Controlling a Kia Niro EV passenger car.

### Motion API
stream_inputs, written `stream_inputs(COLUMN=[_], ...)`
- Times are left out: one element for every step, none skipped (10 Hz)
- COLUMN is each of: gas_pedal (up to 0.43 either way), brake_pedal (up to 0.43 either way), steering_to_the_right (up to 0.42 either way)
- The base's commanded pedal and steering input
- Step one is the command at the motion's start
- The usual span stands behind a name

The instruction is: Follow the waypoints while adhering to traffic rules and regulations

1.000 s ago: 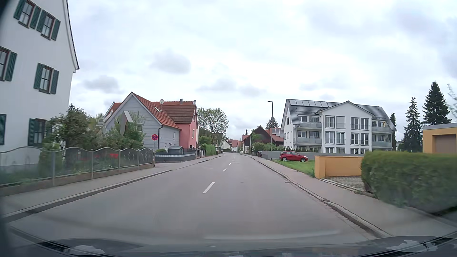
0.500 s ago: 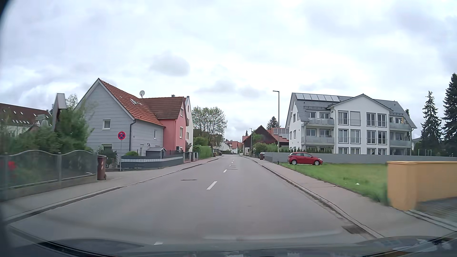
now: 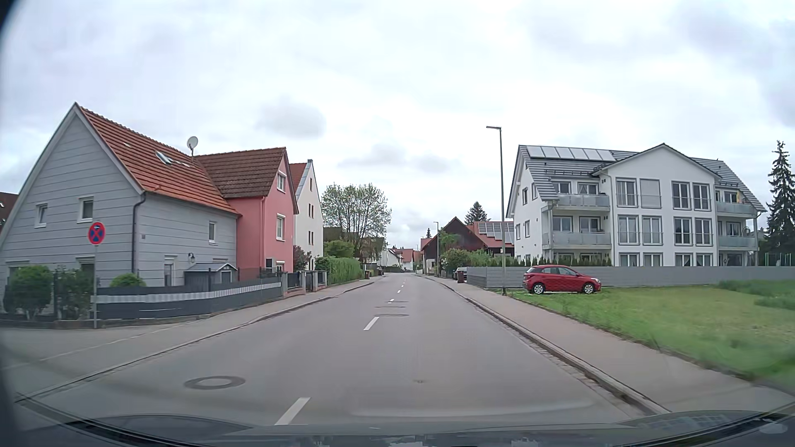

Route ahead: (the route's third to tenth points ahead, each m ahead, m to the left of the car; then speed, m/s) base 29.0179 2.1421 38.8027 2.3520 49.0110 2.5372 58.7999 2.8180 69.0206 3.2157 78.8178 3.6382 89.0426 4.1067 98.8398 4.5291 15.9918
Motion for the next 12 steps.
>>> stream_inputs(gas_pedal=[0.177,0.177,0.177,0.177,0.189,0.189,0.189,0.189,0.189,0.189,0.189,0.189], brake_pedal=[0.006,0.006,0.012,0.012,0.012,0.006,0.012,0.012,0.012,0.006,0.012,0.006], steering_to_the_right=[-0.001,-0.001,-0.003,-0.005,-0.005,-0.006,-0.006,-0.006,-0.006,-0.006,-0.006,-0.005])
